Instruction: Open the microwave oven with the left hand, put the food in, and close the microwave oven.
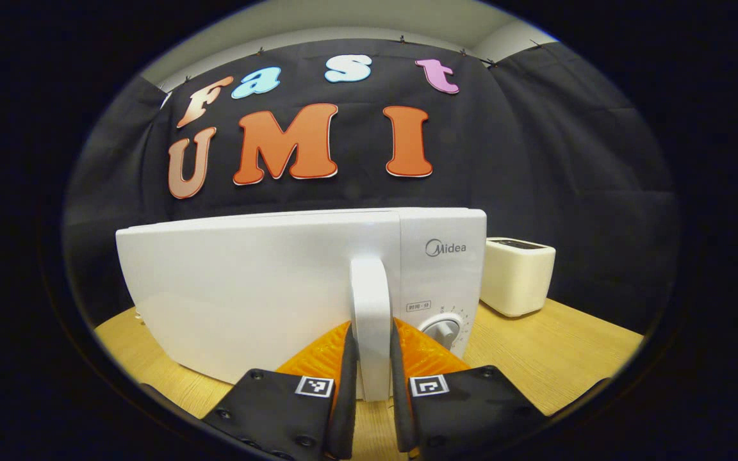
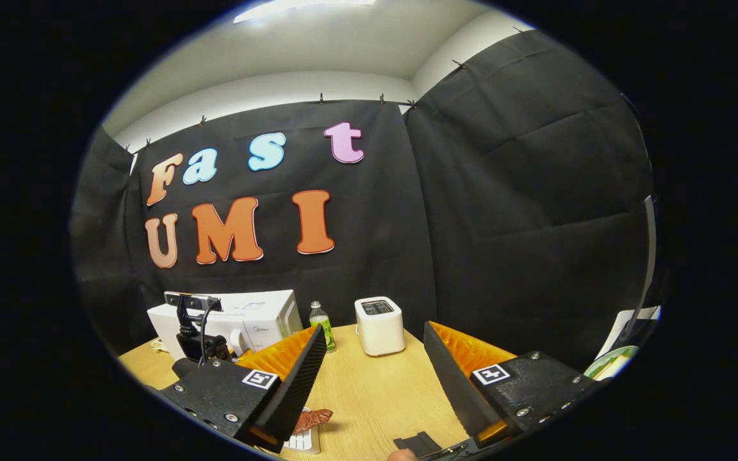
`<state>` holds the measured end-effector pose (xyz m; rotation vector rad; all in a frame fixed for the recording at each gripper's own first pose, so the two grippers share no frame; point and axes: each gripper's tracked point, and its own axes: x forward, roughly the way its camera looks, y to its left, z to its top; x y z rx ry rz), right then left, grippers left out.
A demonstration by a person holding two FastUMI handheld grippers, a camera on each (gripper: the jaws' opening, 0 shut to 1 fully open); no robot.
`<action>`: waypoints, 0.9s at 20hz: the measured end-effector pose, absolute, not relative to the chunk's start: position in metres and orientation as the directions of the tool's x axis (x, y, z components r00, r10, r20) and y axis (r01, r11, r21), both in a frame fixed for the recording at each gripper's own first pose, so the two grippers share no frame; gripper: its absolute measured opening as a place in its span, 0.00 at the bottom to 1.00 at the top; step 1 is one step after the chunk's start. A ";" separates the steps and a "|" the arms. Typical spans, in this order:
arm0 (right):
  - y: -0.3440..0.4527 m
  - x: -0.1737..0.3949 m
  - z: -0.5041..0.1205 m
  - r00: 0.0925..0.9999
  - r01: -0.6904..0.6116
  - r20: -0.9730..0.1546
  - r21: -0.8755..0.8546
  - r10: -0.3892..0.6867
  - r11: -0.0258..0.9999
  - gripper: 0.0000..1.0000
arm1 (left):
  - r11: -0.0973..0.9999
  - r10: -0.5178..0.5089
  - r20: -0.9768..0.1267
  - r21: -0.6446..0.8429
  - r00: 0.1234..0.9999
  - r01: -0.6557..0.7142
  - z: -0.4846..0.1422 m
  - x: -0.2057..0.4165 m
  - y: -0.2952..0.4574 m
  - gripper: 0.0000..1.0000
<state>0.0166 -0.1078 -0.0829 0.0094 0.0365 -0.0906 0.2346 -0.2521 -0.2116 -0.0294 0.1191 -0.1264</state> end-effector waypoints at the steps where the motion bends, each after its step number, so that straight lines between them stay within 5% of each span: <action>1: -0.107 0.017 -0.084 0.995 0.089 -0.036 0.001 -0.089 0.996 0.95 | 0.988 -0.150 -0.111 -0.053 0.982 0.145 -0.209 0.235 -0.255 0.22; 5: -0.108 0.017 -0.091 0.995 0.093 -0.036 -0.005 -0.093 0.996 0.95 | 0.978 -0.203 -0.140 -0.071 0.969 0.195 -0.214 0.223 -0.252 0.08; 18: -0.046 0.021 -0.117 0.996 -0.004 -0.085 -0.009 0.003 1.000 0.95 | 0.868 -0.496 -0.114 -0.108 0.861 0.485 -0.202 0.077 -0.199 0.08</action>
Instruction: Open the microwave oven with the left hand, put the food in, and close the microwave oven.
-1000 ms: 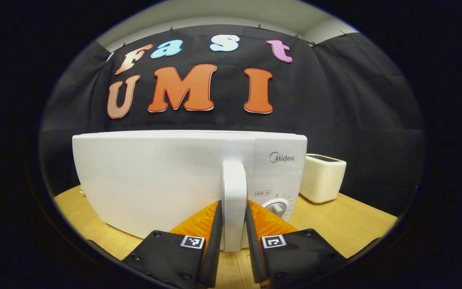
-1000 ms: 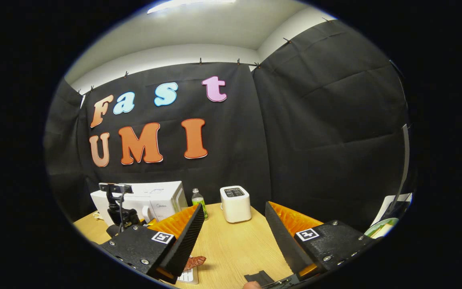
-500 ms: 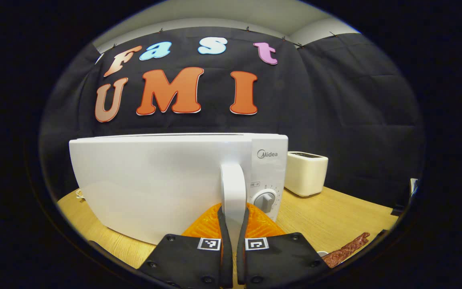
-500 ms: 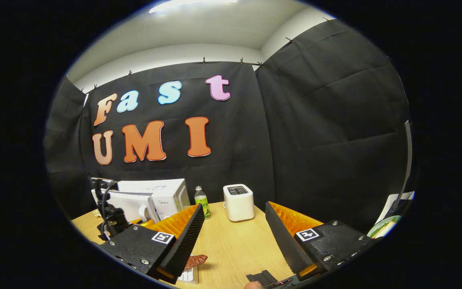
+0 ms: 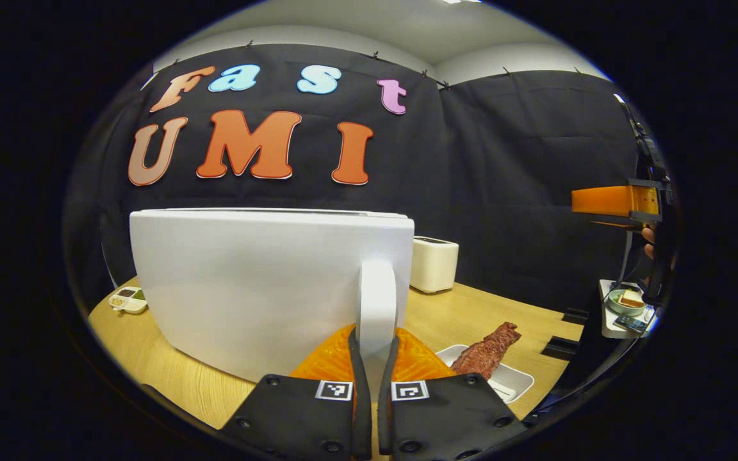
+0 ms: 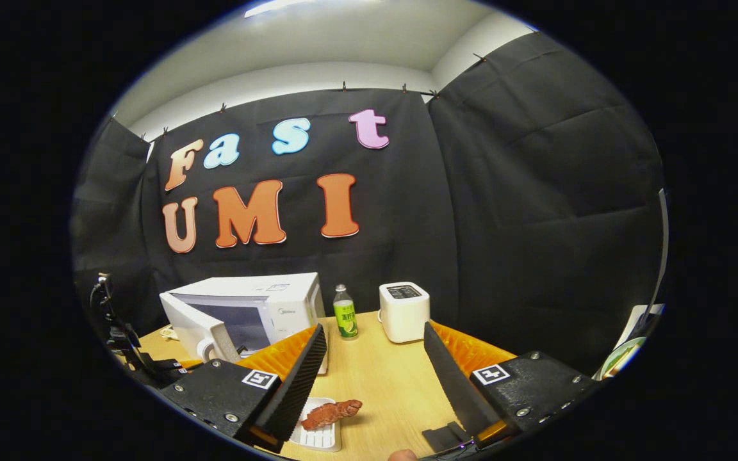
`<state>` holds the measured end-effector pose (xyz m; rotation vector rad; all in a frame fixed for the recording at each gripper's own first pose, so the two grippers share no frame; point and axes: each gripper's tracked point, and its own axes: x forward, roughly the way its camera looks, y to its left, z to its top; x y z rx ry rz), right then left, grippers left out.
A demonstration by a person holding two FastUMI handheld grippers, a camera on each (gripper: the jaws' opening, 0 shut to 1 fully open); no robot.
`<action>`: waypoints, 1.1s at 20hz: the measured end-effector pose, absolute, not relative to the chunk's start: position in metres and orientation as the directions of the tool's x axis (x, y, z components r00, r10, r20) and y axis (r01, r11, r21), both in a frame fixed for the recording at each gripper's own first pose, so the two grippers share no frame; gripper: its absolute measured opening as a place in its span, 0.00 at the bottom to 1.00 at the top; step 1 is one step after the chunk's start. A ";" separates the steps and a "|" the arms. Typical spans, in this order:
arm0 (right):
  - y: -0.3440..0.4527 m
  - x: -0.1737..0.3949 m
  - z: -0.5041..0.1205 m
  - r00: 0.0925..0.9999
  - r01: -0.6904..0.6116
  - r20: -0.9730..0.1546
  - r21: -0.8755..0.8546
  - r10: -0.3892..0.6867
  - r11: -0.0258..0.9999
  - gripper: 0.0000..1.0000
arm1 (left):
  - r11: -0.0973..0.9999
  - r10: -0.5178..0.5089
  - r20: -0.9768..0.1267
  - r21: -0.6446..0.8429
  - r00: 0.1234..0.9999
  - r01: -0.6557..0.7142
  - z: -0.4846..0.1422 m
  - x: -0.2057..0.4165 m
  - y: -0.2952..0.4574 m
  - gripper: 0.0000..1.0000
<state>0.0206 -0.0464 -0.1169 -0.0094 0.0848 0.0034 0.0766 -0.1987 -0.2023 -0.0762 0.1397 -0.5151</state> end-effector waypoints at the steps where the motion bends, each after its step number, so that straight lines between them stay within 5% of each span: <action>1: -0.039 0.021 -0.116 0.996 -0.016 -0.085 -0.012 0.015 1.000 0.95 | 0.861 -0.508 -0.124 -0.114 0.852 0.497 -0.204 0.068 -0.192 0.08; 8: 0.009 0.020 -0.122 0.991 -0.093 -0.098 -0.010 0.092 0.996 0.95 | 0.832 -0.554 -0.096 -0.063 0.827 0.550 -0.199 0.016 -0.143 0.13; 13: 0.030 0.019 -0.135 0.984 -0.123 -0.132 -0.010 0.120 0.992 0.95 | 0.892 -0.450 -0.082 -0.004 0.889 0.451 -0.195 -0.008 -0.083 0.26; 14: 0.035 0.017 -0.136 0.983 -0.130 -0.136 -0.015 0.127 0.991 0.95 | 0.904 -0.425 -0.084 0.013 0.901 0.428 -0.196 -0.016 -0.068 0.58; 17: 0.044 0.015 -0.141 0.980 -0.143 -0.145 -0.024 0.138 0.989 0.95 | 0.926 -0.373 -0.102 0.014 0.922 0.376 -0.202 -0.036 -0.036 0.76; 18: 0.046 0.015 -0.143 0.979 -0.148 -0.148 -0.025 0.143 0.989 0.95 | 0.935 -0.351 -0.107 0.003 0.930 0.353 -0.205 -0.043 -0.022 0.99; 22: 0.049 0.011 -0.154 0.976 -0.156 -0.159 -0.036 0.149 0.987 0.95 | 0.954 -0.299 -0.124 -0.067 0.946 0.292 -0.205 -0.057 0.021 1.00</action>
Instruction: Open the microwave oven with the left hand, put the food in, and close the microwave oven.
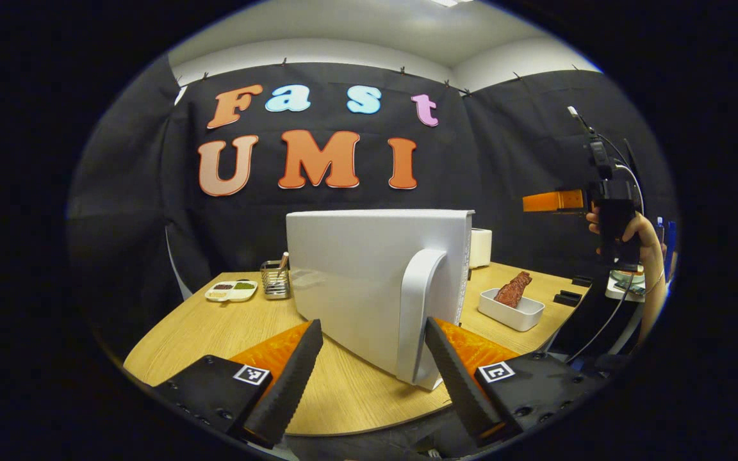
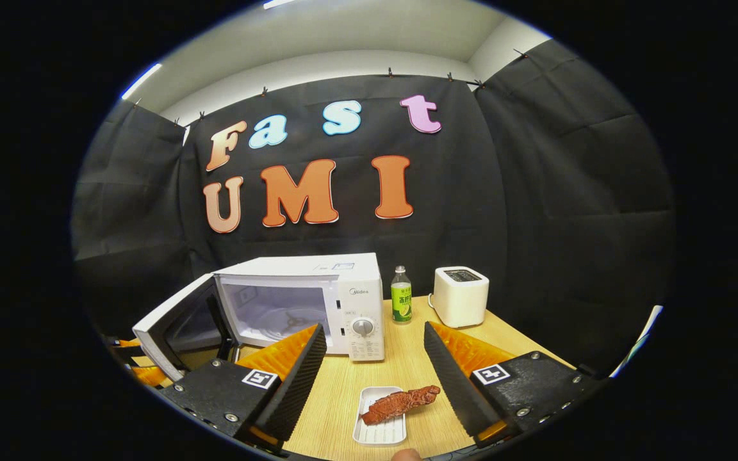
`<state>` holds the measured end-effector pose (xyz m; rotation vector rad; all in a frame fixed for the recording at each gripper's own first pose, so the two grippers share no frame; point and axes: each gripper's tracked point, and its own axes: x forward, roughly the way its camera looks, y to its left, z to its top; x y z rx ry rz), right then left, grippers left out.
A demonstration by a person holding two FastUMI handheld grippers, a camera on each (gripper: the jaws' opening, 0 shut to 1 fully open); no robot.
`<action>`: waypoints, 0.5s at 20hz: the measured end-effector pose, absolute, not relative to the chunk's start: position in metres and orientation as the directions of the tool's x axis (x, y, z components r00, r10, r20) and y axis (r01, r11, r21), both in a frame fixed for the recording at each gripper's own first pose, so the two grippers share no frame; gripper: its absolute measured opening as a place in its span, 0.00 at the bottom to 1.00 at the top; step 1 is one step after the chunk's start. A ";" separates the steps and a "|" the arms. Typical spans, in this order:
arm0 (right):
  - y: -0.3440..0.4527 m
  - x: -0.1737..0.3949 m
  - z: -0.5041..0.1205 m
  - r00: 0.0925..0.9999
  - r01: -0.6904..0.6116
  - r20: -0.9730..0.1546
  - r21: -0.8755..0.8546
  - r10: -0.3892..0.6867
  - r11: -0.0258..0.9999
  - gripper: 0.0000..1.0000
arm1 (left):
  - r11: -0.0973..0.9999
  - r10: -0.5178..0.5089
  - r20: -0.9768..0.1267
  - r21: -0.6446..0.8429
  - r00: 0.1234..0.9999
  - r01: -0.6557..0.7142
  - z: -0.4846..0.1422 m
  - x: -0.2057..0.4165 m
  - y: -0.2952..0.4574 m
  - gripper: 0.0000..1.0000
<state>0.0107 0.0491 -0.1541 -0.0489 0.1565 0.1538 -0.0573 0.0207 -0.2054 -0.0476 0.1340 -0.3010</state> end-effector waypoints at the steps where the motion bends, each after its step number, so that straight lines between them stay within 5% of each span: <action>1: 0.049 0.010 -0.157 0.975 -0.158 -0.165 -0.038 0.149 0.987 0.95 | 0.958 -0.284 -0.125 -0.083 0.951 0.275 -0.204 -0.060 0.030 0.97; 10: 0.030 0.009 -0.198 0.965 -0.136 -0.231 -0.034 0.125 0.990 0.95 | 0.998 -0.070 -0.067 0.002 0.995 0.071 -0.170 -0.076 0.111 0.97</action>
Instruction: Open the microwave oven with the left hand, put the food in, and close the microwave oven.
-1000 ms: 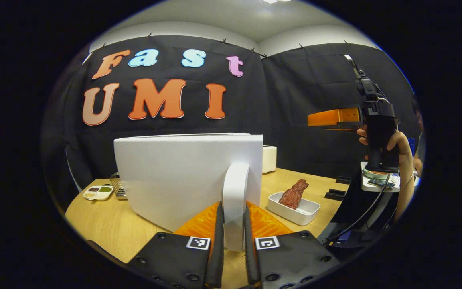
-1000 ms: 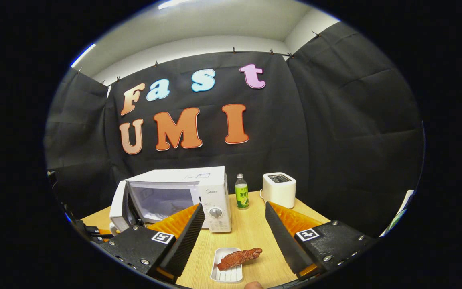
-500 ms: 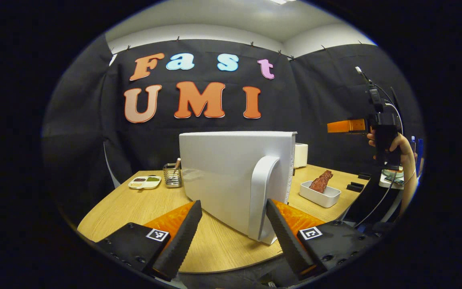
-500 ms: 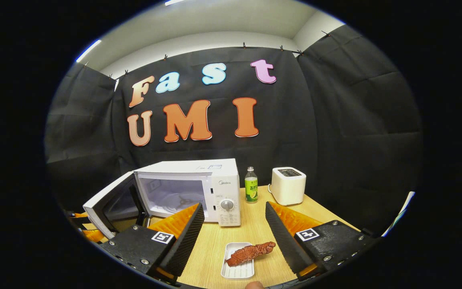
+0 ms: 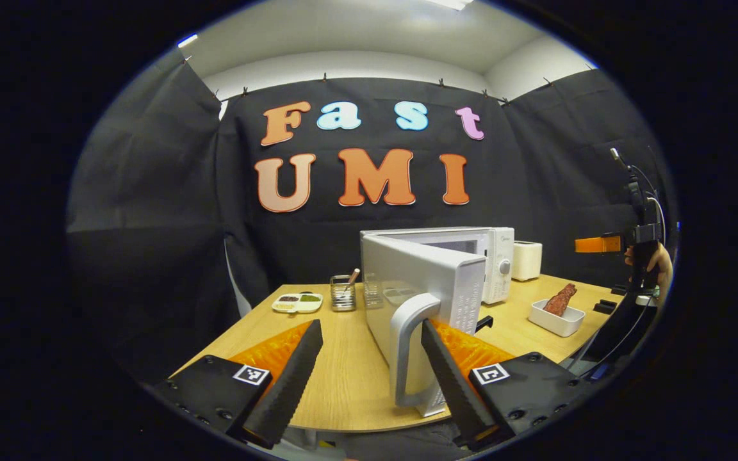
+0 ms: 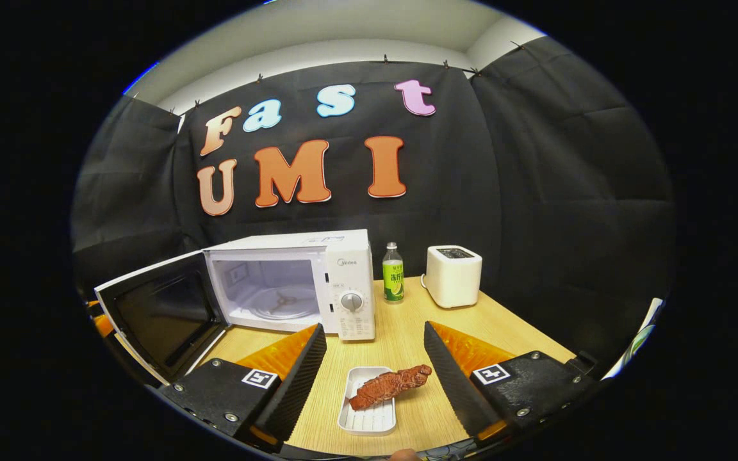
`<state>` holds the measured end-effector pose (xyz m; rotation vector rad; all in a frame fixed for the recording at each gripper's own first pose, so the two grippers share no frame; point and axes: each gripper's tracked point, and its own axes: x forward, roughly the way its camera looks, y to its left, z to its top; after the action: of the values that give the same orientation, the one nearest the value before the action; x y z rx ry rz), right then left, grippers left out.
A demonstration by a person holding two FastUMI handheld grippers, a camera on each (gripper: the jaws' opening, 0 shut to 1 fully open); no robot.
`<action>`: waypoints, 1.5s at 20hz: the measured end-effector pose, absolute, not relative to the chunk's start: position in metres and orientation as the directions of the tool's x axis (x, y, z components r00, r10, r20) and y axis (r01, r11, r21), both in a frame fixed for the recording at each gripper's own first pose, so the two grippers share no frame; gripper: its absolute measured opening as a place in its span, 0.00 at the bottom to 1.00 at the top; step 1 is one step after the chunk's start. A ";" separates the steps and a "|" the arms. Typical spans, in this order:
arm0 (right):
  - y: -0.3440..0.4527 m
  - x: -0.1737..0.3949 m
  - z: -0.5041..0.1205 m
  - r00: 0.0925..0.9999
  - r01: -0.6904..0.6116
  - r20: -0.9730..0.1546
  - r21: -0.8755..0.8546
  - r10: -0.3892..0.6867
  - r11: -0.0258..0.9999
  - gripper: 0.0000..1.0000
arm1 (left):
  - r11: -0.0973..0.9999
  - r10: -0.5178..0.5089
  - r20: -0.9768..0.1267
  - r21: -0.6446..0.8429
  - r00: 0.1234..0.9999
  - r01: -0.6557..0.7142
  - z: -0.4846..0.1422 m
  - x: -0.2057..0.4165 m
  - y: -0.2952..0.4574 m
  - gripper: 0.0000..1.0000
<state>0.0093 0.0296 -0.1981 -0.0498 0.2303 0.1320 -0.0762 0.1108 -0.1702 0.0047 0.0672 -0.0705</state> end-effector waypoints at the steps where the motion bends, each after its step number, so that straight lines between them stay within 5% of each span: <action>1: 0.029 0.009 -0.202 0.963 -0.136 -0.238 -0.030 0.125 0.990 0.95 | 0.998 -0.064 -0.062 -0.012 0.996 0.063 -0.169 -0.080 0.114 0.97; 14: 0.012 0.024 -0.241 0.955 -0.083 -0.284 0.015 0.084 0.996 0.95 | 0.993 0.118 0.066 -0.040 0.991 -0.115 -0.094 -0.067 0.195 0.97; 19: -0.023 0.046 -0.269 0.936 0.057 -0.353 0.207 0.020 0.977 0.95 | 0.990 0.086 0.057 -0.115 0.995 -0.079 -0.096 -0.039 0.190 0.97; 25: -0.019 0.055 -0.311 0.902 0.101 -0.421 0.418 0.094 0.903 0.94 | 0.987 0.086 0.042 -0.141 0.995 -0.079 -0.103 -0.025 0.195 0.96; 30: -0.010 0.064 -0.337 0.874 0.123 -0.473 0.437 0.111 0.891 0.67 | 0.985 0.073 0.009 -0.159 0.997 -0.071 -0.115 -0.018 0.198 0.99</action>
<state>0.0640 -0.0101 -0.3368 0.4763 0.5116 -0.0070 -0.0181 0.1975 -0.1155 -0.1592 -0.0148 0.0721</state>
